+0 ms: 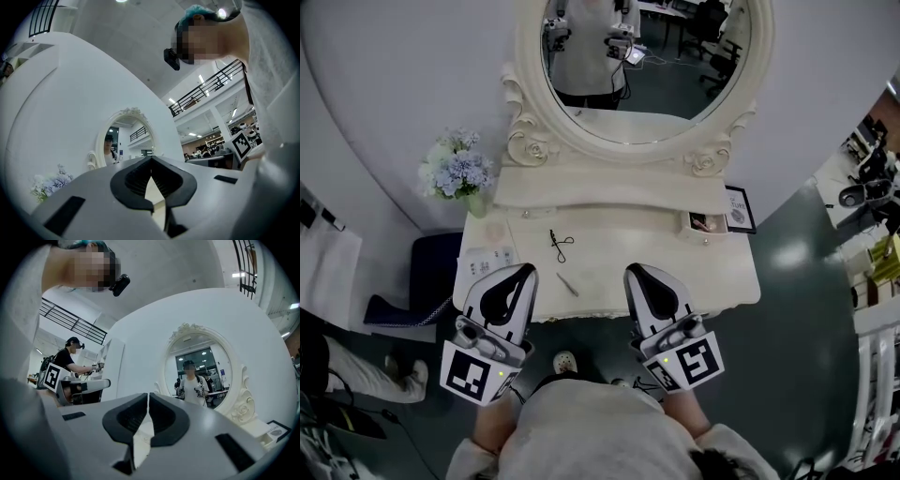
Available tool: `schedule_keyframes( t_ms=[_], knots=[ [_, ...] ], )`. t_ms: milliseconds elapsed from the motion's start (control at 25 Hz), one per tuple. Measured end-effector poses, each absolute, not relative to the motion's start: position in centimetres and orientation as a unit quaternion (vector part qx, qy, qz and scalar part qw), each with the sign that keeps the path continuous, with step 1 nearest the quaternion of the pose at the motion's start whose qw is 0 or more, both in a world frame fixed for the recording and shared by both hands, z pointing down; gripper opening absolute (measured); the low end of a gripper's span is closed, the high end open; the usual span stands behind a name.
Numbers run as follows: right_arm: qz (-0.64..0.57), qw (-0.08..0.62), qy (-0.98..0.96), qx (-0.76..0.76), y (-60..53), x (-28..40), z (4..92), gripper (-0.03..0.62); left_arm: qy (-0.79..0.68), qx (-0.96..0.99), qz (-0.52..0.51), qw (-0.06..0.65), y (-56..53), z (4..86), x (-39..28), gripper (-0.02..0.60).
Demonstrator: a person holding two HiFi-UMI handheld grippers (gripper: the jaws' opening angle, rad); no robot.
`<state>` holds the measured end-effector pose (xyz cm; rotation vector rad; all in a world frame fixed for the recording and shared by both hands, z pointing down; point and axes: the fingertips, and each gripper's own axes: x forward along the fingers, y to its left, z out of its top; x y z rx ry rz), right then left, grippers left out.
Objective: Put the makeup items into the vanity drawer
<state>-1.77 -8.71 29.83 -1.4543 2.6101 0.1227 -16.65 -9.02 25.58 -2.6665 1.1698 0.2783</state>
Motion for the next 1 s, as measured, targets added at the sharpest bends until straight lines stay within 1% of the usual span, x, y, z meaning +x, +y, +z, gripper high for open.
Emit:
schedule_keyframes(
  t_ms=[240,560,1000],
  knots=[
    [0.043,0.070,0.869,-0.487,-10.0,-3.9,30.3,0.026,0.389,-0.909,0.100,0.110,-10.4,25.8,-18.4,0.014],
    [0.039,0.046,0.872,-0.486,-11.9,-6.2,31.6,0.026,0.379,-0.914,0.104,0.105,-12.1,26.2,-19.9,0.014],
    [0.001,-0.005,0.870,-0.492,-14.8,-7.7,35.5,0.026,0.372,-0.919,0.101,0.085,-14.4,27.8,-20.7,0.014]
  ],
)
